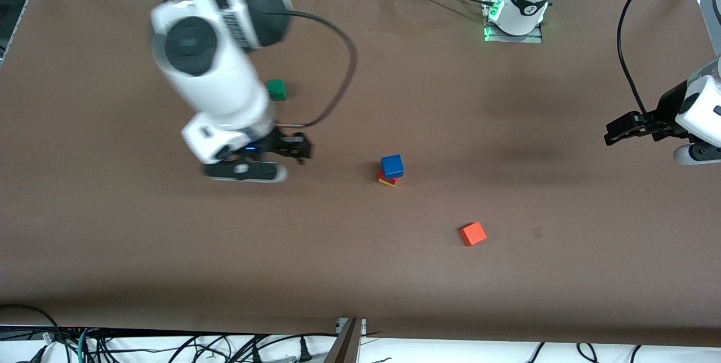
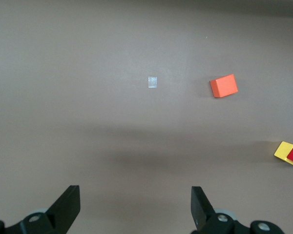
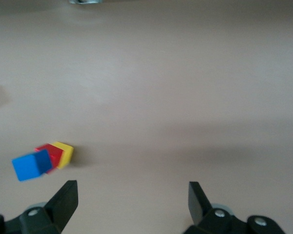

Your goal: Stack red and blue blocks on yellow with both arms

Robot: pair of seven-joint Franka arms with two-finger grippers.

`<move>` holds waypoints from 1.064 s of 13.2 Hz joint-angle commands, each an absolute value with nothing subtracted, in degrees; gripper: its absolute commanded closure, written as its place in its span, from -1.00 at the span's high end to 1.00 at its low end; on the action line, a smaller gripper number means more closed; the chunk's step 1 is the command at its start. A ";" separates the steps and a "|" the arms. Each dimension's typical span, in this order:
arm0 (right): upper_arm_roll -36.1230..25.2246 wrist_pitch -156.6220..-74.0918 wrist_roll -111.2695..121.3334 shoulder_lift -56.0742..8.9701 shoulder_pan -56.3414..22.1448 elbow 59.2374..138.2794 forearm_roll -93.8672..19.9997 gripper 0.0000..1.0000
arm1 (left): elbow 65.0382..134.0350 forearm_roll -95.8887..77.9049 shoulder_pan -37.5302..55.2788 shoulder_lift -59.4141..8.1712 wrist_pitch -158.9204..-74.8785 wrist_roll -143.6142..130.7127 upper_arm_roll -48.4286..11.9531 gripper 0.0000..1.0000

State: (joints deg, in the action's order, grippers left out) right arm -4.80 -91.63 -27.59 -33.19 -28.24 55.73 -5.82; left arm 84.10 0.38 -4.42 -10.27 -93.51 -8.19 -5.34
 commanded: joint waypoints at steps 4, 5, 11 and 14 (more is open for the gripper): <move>-7.29 -87.72 -16.17 -16.37 -19.86 73.72 -8.44 1.00 | 82.27 1.49 -4.13 -10.90 -93.60 -7.38 -5.27 1.00; -7.99 -87.63 -15.39 -14.09 -19.86 76.00 -8.18 1.00 | 82.27 1.49 -4.13 -10.90 -93.60 -7.38 -5.27 1.00; -7.65 -91.48 -12.83 0.16 -20.04 93.23 -3.52 1.00 | 82.27 1.49 -4.13 -10.99 -93.60 -7.38 -5.27 1.00; -7.47 -91.06 -9.94 0.53 -19.86 93.43 -0.80 1.00 | 82.27 1.41 -4.13 -10.99 -93.60 -7.38 -5.27 1.00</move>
State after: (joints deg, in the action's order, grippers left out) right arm -7.53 -89.78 -11.95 -1.63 -19.50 90.46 -2.52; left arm 83.67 0.38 -4.40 -10.34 -93.82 -8.19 -5.33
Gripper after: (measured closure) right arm 0.000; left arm 0.000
